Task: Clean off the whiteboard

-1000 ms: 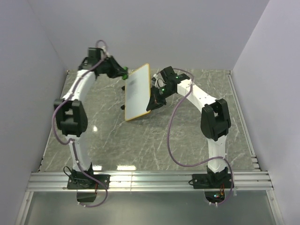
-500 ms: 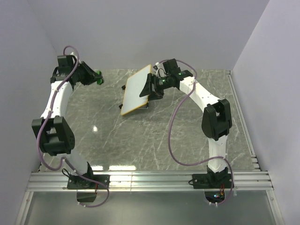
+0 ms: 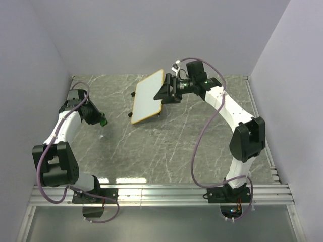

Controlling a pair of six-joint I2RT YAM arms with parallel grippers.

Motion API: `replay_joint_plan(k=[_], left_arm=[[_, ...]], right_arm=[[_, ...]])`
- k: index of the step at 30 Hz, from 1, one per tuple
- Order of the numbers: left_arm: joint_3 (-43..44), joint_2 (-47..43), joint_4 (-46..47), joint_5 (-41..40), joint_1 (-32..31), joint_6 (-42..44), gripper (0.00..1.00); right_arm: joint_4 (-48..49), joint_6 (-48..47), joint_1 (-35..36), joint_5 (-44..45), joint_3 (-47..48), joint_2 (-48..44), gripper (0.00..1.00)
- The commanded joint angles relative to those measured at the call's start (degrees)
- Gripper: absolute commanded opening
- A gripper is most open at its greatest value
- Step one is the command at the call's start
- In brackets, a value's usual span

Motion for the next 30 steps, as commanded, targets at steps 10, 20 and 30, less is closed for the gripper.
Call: replay_joint_plan(k=[10,20,30], left_arm=[[-13.06,-6.25,2.52,-8.05,0.03,0.43,0.65],[-9.92,-5.55,-1.95,-11.40,-1.11,-3.43,0.99],[-0.50,-15.99,-6.27,-20.01,-9.98,-7.04,0.99]], right_arm=[[-0.80,-5.41,-1.31,4.35,-11.97,-16.73,0.78],[-1.32,-6.29,-2.37,9.36,-29.89,-36.77,0.80],[-2.12,-1.03,-2.54,21.31,-40.17,-58.99,0.82]])
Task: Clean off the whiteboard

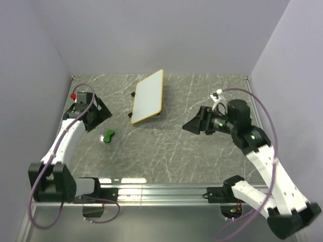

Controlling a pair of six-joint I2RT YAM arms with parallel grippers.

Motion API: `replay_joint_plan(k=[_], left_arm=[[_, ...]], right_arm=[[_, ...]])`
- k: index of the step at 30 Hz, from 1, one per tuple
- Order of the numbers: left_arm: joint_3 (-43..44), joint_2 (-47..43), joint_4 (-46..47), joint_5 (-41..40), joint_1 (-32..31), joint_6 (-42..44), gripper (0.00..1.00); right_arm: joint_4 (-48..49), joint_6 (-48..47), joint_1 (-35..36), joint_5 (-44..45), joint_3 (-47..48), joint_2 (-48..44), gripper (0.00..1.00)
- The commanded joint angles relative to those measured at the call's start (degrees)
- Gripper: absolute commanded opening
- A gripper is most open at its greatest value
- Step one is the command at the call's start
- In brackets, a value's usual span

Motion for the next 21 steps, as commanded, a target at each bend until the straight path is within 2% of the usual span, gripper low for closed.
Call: replay_joint_plan(k=[1,4,5,8,11,15,21], left_arm=[[4.14,-8.57,-1.39,-4.36,-2.64,-2.47,0.99],[5.19,-16.56,-0.26,-7.17,-6.15,-3.62,0.99],[5.72,-20.84,1.14,-9.09,-8.34,-4.14,0.99],[7.38,-26.40,2.73,-10.26,-9.76,-5.02,0.99],[10.11,-27.22,0.99,-9.90,-9.77,-4.67,0.99],[14.33,-27.04,-4.02,-10.52,-9.85,-5.38,0.99],[14.07,-29.50,-5.70,-13.41,-9.85,-4.68,0.99]], right_arm=[[1.97,4.43,-0.23,6.91,-2.44,-9.18,0.82],[2.32,7.08,-0.23,9.46,-4.29,-15.07,0.87],[0.49,7.79,-0.23,10.87,-4.38,-16.48,0.99],[-0.66,11.04,-0.31,15.27,-5.96,-23.06,1.00],[-2.06,11.57,-0.31,17.21,-7.27,-27.28,1.00],[-4.36,11.49,-0.31,18.18,-7.27,-31.33,1.00],[-7.87,9.13,-0.23,20.28,-5.44,-33.89,1.00]])
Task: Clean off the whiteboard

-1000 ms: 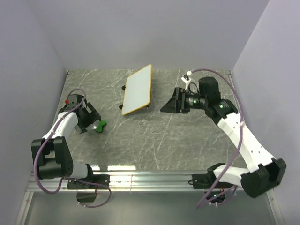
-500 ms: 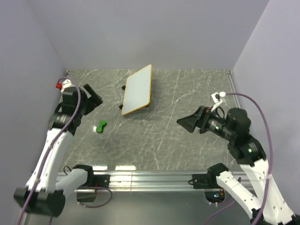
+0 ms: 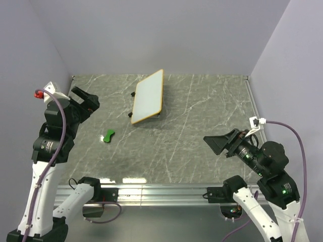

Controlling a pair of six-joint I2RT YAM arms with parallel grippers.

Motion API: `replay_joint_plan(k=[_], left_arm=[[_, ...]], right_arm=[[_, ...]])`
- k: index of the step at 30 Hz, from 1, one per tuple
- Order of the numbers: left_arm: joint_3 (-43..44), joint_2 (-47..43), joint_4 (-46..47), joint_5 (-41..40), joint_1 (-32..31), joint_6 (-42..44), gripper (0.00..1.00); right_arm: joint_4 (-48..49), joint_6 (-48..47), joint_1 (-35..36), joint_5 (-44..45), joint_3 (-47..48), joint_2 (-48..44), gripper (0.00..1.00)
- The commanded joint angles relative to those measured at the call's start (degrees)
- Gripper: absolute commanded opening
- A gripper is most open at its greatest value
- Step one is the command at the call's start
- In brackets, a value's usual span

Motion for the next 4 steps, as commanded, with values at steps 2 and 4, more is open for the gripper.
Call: replay_joint_plan(k=[2,4], left_arm=[[0.45,-0.43,-0.94,-2.64,-0.19,1.01,0.99],[0.89,0.36,-0.32,-2.73,-0.19,1.89,0.99]], right_arm=[[-0.79,-4.46,-0.31,0.14,1.39,-0.65,1.00],[-2.10,-6.32,-0.23,1.17,1.82,-0.13,1.00]])
